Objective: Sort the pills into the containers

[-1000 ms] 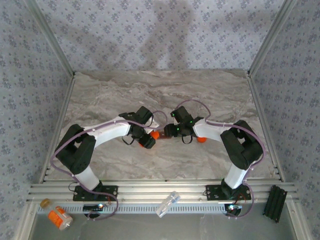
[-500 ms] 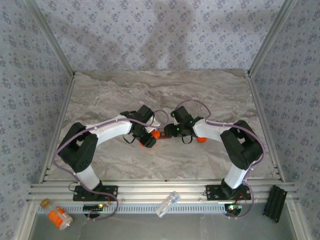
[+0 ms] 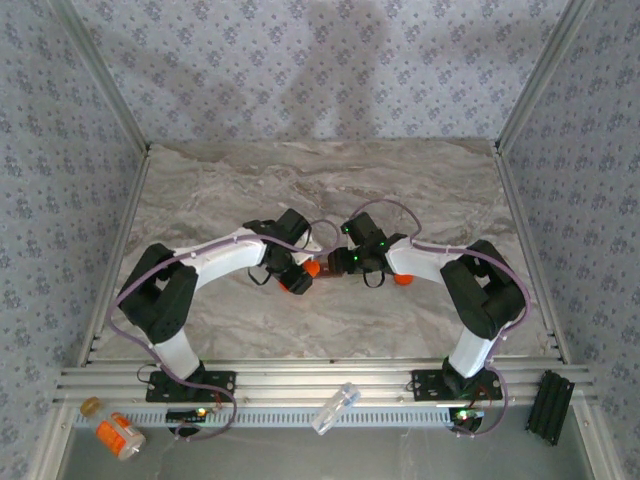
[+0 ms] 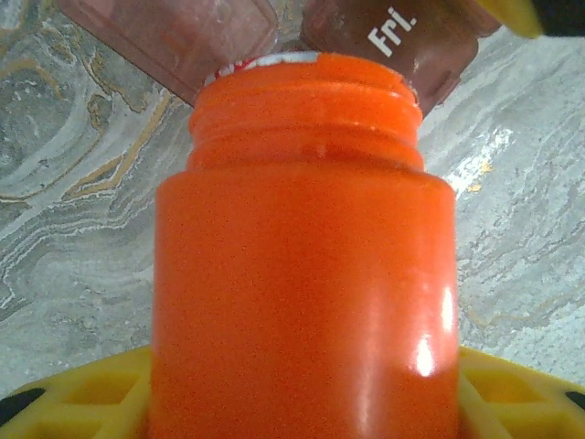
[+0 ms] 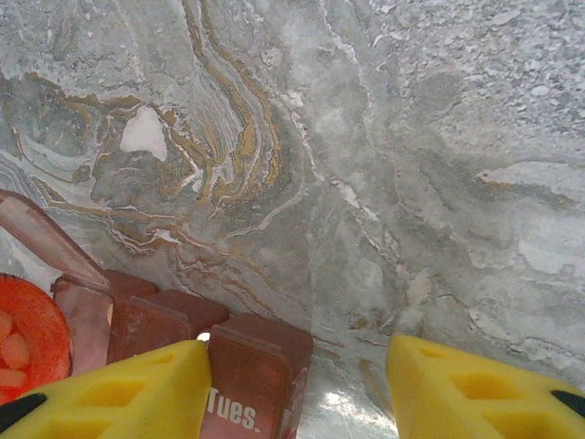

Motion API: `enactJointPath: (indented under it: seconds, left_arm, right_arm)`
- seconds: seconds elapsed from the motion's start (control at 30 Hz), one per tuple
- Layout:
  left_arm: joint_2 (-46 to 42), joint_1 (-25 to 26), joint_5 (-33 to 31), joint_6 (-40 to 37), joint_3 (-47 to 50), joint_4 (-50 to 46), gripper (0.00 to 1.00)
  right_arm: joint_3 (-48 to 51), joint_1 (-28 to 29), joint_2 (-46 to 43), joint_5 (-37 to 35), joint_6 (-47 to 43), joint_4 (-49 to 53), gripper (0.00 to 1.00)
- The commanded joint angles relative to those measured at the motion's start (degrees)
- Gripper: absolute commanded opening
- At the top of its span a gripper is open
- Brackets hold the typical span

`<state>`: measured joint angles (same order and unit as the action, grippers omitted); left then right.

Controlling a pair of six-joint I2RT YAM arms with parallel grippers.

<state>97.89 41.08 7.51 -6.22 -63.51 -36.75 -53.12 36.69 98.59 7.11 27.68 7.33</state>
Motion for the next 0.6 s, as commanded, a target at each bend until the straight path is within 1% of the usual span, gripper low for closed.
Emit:
enactJointPath:
  seconds: [0.0,0.57]
  left_arm:
    - [0.7,0.6,-1.7,-1.4,-2.1,-4.2,0.0]
    - [0.7,0.9,-2.9,-2.8,-3.9,-6.5,0.0]
  right_arm:
    - [1.2,0.6,2.0,-0.1,0.8,2.6,0.55]
    - [1.2,0.6,1.9,-0.2,0.9,2.8,0.55]
